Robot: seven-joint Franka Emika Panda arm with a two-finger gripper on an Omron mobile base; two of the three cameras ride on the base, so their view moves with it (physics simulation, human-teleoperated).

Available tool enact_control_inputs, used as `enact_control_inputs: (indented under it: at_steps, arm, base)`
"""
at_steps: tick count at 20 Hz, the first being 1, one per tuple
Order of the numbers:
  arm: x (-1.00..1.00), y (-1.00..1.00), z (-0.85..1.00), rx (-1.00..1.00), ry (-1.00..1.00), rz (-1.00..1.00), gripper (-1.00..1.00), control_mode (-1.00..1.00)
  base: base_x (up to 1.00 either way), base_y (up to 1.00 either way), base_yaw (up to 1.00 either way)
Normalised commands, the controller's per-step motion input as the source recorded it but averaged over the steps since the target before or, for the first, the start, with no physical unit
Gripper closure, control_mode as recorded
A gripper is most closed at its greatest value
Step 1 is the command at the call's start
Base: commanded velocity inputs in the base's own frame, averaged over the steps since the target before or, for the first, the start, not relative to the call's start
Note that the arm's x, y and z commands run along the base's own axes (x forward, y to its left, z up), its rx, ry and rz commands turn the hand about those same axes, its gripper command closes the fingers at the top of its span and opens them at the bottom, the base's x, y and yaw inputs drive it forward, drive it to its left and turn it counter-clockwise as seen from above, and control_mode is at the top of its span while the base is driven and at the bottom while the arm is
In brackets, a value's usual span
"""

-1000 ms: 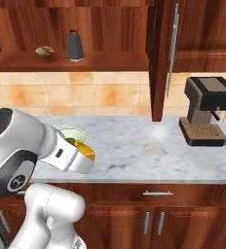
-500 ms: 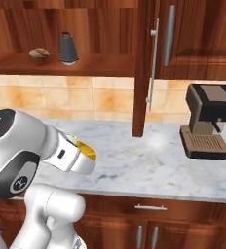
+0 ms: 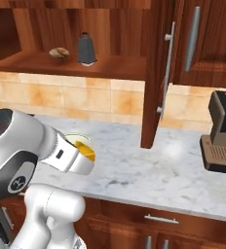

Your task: Pick the cheese from the fridge and the cheese grater from the cabinet and place them next to the salad bowl.

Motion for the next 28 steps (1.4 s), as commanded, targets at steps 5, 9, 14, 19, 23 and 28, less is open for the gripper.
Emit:
enact_control_inputs:
  at_steps: [5,9,14,19,23,28]
  arm:
    - [0.00,0.00,0.00,0.00,0.00,0.00,1.00,1.00]
    - [0.00,0.00,0.00,0.00,0.00,0.00,1.00,1.00]
    - [0.00,0.00,0.00,0.00,0.00,0.00,1.00,1.00]
    - [0.00,0.00,0.00,0.00,0.00,0.00,1.00,1.00]
    - [0.00,0.00,0.00,0.00,0.00,0.00,1.00,1.00]
    - [0.49,-0.37,-0.02,0.06,0.04,0.03,1.00,-1.00]
  base:
    - [0.11,-0.17,0.31]
    - [0.58,-0.19,0.04]
    - [0.68,-0.30,0.01]
    - [0.56,-0.43,0.01]
    - [0.45,-0.39,0.08]
    - [0.10,-0.09,0.02]
